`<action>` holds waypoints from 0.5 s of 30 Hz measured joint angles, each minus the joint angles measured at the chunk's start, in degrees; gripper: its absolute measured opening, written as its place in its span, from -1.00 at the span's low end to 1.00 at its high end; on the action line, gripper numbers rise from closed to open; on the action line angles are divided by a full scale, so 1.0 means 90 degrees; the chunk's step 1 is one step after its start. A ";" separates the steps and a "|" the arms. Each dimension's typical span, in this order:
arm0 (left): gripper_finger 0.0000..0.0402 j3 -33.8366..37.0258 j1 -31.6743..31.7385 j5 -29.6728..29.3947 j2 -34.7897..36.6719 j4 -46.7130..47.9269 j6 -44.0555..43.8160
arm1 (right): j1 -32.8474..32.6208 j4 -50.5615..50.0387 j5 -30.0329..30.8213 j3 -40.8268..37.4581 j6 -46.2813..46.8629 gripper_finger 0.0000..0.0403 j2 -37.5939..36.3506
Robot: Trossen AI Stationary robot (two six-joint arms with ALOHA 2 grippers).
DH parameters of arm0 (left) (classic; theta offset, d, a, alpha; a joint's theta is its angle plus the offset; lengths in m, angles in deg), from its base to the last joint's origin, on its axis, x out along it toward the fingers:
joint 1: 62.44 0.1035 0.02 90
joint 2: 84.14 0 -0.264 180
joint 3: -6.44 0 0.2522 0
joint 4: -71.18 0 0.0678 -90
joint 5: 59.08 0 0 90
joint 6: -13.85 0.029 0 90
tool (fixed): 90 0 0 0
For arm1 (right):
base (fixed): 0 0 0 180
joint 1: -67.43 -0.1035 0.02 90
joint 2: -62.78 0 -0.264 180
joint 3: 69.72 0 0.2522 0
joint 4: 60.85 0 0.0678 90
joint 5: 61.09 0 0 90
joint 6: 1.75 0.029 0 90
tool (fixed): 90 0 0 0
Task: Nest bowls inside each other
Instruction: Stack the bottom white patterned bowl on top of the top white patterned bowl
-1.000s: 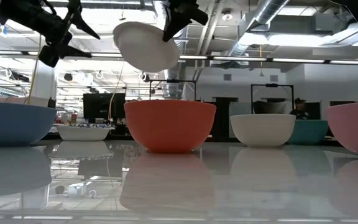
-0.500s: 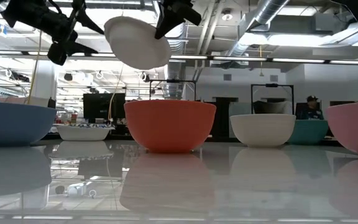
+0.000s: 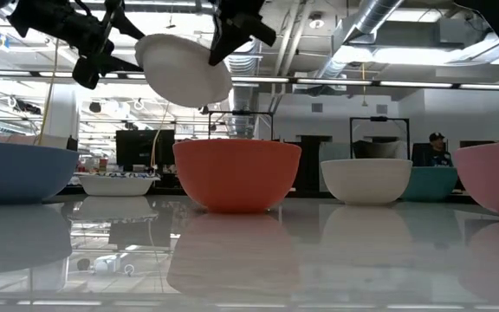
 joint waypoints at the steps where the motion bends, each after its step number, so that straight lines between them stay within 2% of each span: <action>1: 0.28 0.0000 -0.0052 -0.0006 -0.0002 0.0002 -0.0001 | -0.0010 0.0038 0.0000 0.0000 -0.0021 -0.97 0.0019; 8: 0.25 0.0000 -0.0311 -0.0110 -0.0003 0.0008 -0.0040 | -0.0046 0.0000 0.0099 0.0004 -0.0172 -0.97 0.0101; 15: 0.09 0.0000 -0.0508 -0.0091 -0.0219 0.0060 0.0045 | -0.0108 0.0001 0.0148 0.0000 -0.0211 -0.97 0.0095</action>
